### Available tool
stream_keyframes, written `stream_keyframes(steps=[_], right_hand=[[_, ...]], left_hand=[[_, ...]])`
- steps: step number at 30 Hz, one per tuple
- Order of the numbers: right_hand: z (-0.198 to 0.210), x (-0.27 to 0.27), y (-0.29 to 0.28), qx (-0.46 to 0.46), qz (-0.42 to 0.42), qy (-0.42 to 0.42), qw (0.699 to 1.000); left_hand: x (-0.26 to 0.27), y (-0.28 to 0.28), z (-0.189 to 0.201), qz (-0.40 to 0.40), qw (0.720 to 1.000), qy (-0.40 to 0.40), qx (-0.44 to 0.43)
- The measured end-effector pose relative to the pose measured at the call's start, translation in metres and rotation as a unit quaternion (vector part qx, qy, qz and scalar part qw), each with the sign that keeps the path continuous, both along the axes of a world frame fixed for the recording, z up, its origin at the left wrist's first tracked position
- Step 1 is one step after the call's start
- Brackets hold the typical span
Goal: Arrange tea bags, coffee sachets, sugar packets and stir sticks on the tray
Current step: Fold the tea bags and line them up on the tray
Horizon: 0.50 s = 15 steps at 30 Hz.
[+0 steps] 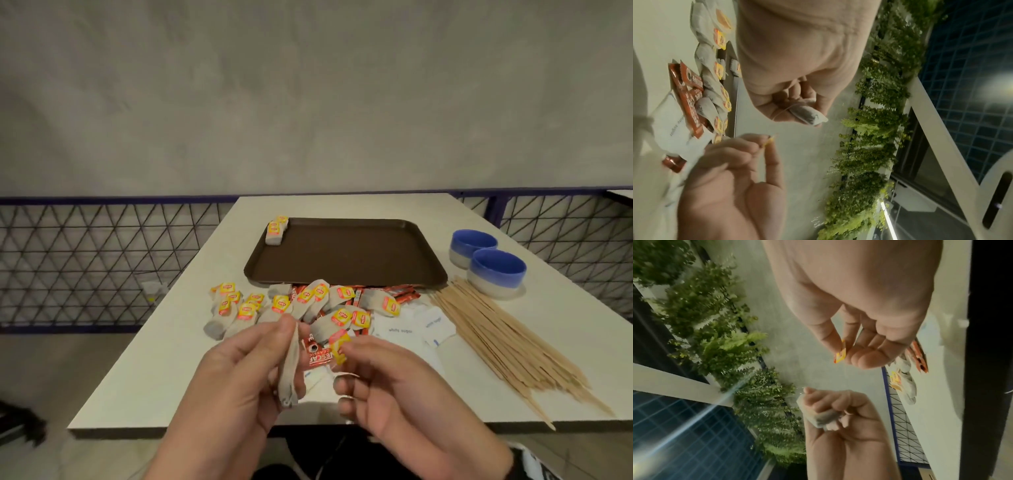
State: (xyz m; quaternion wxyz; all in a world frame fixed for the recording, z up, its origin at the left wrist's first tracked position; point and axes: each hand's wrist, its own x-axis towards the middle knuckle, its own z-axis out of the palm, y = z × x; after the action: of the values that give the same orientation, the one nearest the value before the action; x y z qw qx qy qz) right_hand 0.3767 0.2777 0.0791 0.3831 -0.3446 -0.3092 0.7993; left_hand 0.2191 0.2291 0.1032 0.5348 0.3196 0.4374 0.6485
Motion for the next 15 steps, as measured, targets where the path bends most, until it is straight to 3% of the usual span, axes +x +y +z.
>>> stream_keyframes(steps=[5, 7, 11, 15], right_hand=[[0.007, 0.003, -0.005, 0.095, 0.012, 0.011, 0.995], [0.01, 0.003, -0.006, 0.108, 0.021, 0.015, 0.994], [0.015, 0.005, -0.007, 0.11, 0.056, 0.009, 0.992], [0.015, 0.005, -0.005, 0.093, 0.076, 0.009, 0.993]], left_hand=[[0.004, -0.009, -0.008, -0.017, 0.982, 0.184, 0.048], [0.003, -0.011, -0.009, -0.006, 0.973, 0.223, 0.064], [0.003, -0.014, -0.009, -0.001, 0.974, 0.212, 0.084], [0.0, -0.013, -0.014, -0.015, 0.986, 0.146, 0.083]])
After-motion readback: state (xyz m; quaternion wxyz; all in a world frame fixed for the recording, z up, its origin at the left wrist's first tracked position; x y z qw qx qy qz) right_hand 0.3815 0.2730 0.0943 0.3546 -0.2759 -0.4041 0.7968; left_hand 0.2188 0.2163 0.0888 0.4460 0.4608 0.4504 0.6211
